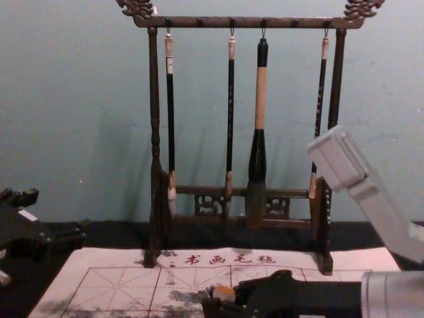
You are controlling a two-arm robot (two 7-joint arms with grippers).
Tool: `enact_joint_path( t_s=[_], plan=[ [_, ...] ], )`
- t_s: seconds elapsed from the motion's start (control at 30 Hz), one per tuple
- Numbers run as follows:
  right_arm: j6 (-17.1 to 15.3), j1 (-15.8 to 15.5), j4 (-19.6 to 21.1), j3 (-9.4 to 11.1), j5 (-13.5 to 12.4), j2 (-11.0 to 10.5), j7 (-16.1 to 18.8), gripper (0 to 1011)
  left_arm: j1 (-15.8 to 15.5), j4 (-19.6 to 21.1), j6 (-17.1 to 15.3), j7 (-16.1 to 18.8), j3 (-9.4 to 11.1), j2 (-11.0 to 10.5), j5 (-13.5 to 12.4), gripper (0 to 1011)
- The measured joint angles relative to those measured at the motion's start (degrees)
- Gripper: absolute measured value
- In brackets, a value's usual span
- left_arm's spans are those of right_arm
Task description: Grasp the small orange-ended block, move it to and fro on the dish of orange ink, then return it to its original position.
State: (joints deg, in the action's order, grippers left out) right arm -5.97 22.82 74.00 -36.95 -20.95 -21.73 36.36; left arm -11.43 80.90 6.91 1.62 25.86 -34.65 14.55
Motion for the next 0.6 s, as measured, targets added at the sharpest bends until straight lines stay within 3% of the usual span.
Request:
enact_joint_path(
  t_s=[0.3, 0.6],
  plan=[
    [0.5, 1.2, -2.2, 0.1, 0.0, 1.0, -0.1, 111, 0.0, 0.0, 0.0, 0.0, 0.0, 0.0, 0.0, 1001],
    [0.3, 0.6, -1.4, 1.1, 0.1, 0.0, -1.2, 111, 0.0, 0.0, 0.0, 0.0, 0.0, 0.0, 0.0, 1001]
  ],
)
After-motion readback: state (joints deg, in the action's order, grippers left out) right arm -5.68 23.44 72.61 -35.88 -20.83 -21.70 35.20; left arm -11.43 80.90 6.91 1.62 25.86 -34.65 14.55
